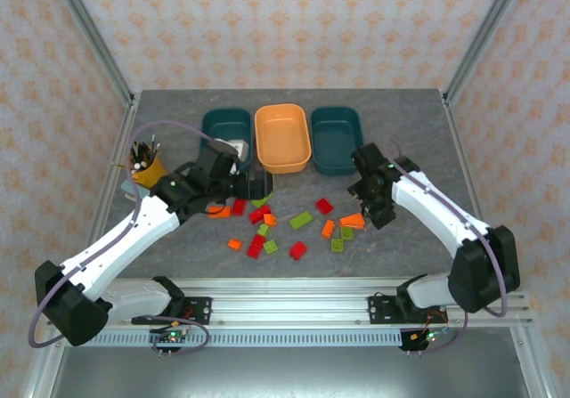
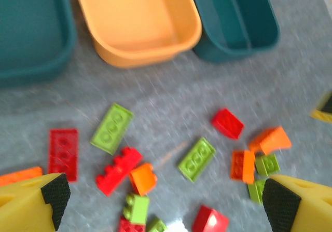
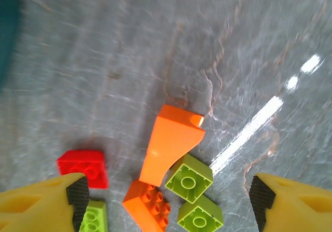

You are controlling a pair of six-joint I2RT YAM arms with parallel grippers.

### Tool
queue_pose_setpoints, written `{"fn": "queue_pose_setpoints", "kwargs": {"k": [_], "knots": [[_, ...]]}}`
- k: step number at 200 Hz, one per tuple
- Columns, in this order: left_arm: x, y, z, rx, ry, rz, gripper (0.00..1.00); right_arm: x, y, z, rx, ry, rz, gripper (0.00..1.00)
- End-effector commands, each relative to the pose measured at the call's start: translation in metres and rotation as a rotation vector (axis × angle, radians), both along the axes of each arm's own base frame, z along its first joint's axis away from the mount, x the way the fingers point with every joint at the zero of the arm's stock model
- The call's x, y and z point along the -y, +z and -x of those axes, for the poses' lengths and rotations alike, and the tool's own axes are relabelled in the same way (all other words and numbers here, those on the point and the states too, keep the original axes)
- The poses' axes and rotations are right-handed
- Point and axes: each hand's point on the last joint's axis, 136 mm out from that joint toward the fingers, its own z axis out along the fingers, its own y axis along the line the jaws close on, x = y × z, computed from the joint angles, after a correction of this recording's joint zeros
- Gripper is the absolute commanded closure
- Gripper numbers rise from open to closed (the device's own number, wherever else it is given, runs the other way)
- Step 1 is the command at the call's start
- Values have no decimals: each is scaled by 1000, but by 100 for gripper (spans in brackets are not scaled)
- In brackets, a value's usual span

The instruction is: Sort the legos into containers by color

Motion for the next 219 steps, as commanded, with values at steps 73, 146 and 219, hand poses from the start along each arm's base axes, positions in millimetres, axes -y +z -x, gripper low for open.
{"fn": "queue_pose_setpoints", "kwargs": {"k": [73, 146, 219], "knots": [[33, -6, 31, -27, -120, 57, 3, -27, -72, -5, -116, -180, -182, 28], [35, -4, 29, -24, -111, 68, 3, -16, -85, -11, -119, -182, -132, 50], [32, 6, 21, -13, -42, 83, 4, 3, -11, -43, 79, -34, 38, 69]]}}
